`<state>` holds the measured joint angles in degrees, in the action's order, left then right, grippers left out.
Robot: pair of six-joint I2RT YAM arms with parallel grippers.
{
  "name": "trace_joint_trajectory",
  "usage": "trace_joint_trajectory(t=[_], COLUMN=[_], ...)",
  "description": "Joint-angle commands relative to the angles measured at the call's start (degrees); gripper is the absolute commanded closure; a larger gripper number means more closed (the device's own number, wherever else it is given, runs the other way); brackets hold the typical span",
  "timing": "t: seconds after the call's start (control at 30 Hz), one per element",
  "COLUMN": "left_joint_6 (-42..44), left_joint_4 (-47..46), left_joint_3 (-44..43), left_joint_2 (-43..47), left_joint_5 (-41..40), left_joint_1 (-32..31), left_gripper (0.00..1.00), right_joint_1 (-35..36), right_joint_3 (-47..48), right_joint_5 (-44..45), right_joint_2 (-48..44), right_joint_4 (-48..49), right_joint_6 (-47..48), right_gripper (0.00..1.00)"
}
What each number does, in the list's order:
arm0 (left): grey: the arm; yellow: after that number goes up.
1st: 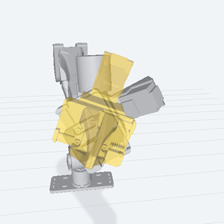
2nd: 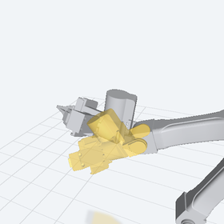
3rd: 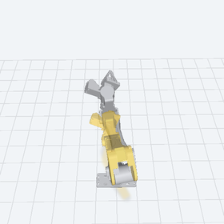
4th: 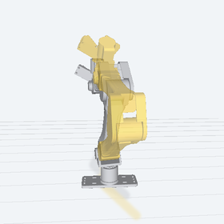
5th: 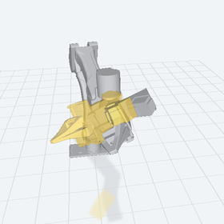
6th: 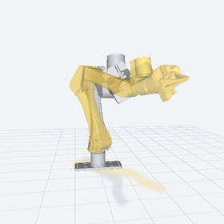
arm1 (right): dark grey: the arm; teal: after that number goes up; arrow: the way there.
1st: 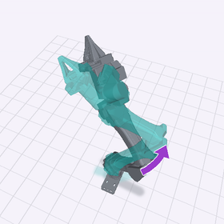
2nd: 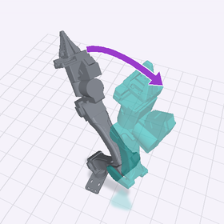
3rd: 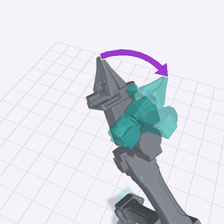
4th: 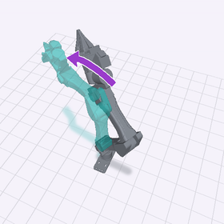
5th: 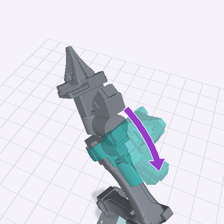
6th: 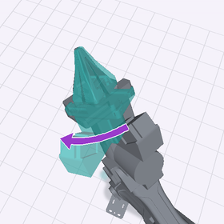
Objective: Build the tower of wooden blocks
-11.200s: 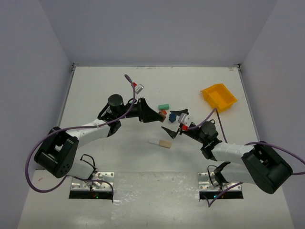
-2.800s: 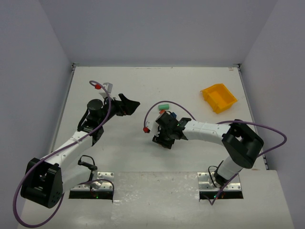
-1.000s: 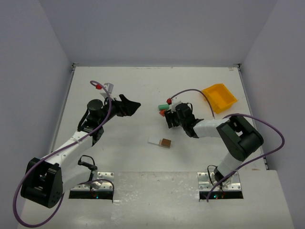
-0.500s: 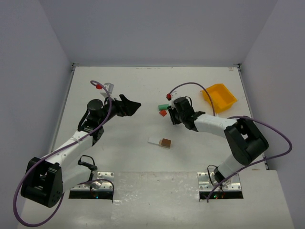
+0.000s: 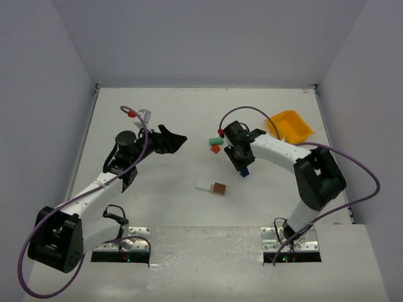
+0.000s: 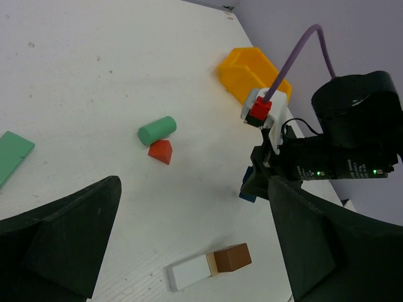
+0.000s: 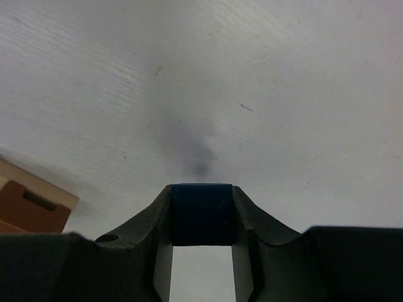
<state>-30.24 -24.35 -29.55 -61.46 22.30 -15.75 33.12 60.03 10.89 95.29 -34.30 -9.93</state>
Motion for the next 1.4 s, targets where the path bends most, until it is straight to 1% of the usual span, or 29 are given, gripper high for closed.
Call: trace_joint_trajectory(t=[0.0,0.07,0.17,0.27,0.4,0.43,0.5,0.6,0.73,0.83,0.9,1.0,1.07,1.13,1.17,1.3,1.37], left_joint_6=[0.4,0.4,0.4,0.5,0.5,0.5,0.5,0.5,0.5,0.5,0.5,0.5,0.5,0.5,0.5,0.5,0.5], left_joint_4=[-3.3,-3.3,-3.2,-3.2,-3.1,-3.0,-3.0,-3.0,-3.0,-2.9,-2.9,-2.4,-2.2,-2.1,-2.1,-1.9,-1.9], left_joint_3=[0.0,-0.1,-0.2,-0.1,-0.1,-0.1,-0.2,-0.2,-0.2,-0.1,-0.2,-0.3,-0.4,-0.3,-0.4,-0.4,-0.3], left_joint_2=[-0.3,-0.4,-0.6,-0.5,-0.5,-0.4,-0.4,-0.4,-0.5,-0.5,-0.6,-0.6,-0.5,-0.4,-0.4,-0.3,0.0], left_joint_5=[0.6,0.6,0.6,0.6,0.6,0.4,0.4,0.4,0.4,0.3,0.1,-0.4,-0.6,-0.9,-0.9,-0.9,-0.9], left_joint_1=[0.8,0.8,0.8,0.8,0.8,0.8,0.9,0.8,0.8,0.8,0.8,0.8,0.8,0.8,0.7,0.8,0.8], left_gripper=[0.00,0.00,0.00,0.00,0.00,0.00,0.00,0.00,0.00,0.00,0.00,0.00,0.00,0.00,0.00,0.00,0.00], right_joint_1=[-0.2,-0.3,-0.3,-0.3,-0.2,-0.3,-0.2,-0.3,-0.3,-0.2,-0.3,-0.3,-0.2,-0.2,-0.3,-0.3,-0.2], right_joint_3=[4.1,5.2,6.9,9.3,11.4,11.5,11.0,9.1,4.9,2.2,0.5,-0.7,-0.7,-0.4,-0.3,0.8,1.6], right_joint_5=[-0.1,-0.7,-1.5,-2.5,-1.8,-2.1,-2.4,-2.2,-1.8,-2.8,-3.5,-3.1,-2.9,-2.5,-2.5,-3.0,-4.2], right_joint_2=[5.3,7.3,10.4,13.4,15.3,15.6,15.5,14.5,9.7,6.8,5.0,4.4,4.5,5.0,5.2,5.7,4.9], right_joint_4=[-4.3,-3.3,-1.5,-0.2,0.9,1.6,2.6,3.8,7.8,10.0,11.5,11.9,11.9,11.8,11.9,11.8,11.6], right_joint_6=[1.3,1.3,1.3,1.9,1.8,1.7,1.6,1.1,0.1,-0.1,-0.6,-1.2,-1.2,-1.0,-0.8,0.0,1.9], right_gripper=[0.82,0.81,0.75,0.66,0.63,0.54,0.43,0.33,0.32,0.34,0.37,0.46,0.50,0.57,0.64,0.77,0.84])
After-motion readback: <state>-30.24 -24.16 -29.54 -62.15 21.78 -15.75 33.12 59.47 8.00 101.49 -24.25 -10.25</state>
